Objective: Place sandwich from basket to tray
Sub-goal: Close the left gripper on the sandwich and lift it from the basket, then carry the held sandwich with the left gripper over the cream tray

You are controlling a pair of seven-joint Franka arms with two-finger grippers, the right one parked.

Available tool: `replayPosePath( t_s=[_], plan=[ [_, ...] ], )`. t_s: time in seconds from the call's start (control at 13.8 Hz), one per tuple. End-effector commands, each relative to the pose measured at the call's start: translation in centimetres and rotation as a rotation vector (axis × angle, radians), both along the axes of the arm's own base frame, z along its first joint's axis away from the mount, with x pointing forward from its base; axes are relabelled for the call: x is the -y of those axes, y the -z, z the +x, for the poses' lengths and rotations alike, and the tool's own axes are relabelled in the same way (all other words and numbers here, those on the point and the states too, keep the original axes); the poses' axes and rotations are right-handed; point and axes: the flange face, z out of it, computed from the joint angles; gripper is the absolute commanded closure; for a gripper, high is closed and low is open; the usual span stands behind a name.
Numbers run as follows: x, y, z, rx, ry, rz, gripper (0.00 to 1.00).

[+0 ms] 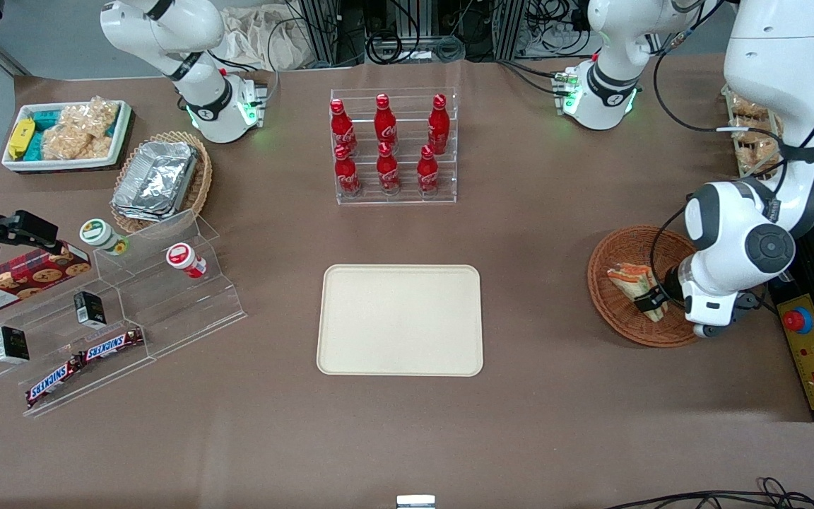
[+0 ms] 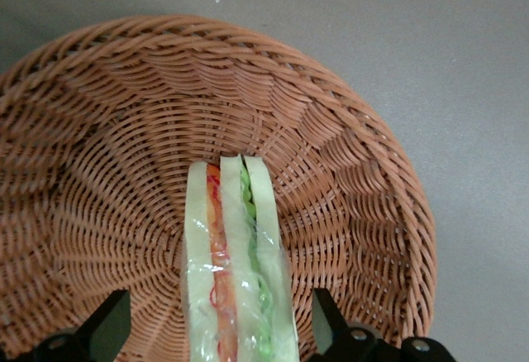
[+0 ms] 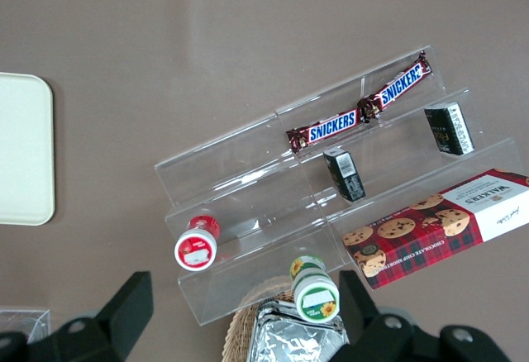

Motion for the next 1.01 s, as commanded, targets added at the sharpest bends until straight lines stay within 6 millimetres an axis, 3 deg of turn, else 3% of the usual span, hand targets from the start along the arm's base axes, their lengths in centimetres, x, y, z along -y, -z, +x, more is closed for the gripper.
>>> replayPosePath(
  t_s=[0.0,0.14,0.29,0.43,0.65,0.87,0.94],
  plan=[
    [0.2,1.6,-1.7,0.021,-0.011,-0.002,0.12],
    [0.6,1.0,-1.5,0.024,-0.006,-0.003,0.38],
    [1.2,-0.5,-1.1,0.014,-0.013,0.0,0.73],
    [2.6,-3.8,-0.4,-0.048,0.004,0.003,1.0],
    [4.6,-12.6,2.1,-0.121,-0.004,0.004,1.0],
    [6.2,-25.3,4.0,-0.111,0.0,-0.038,1.0],
    [6.3,-28.4,4.3,-0.081,-0.002,-0.058,1.0]
  ],
)
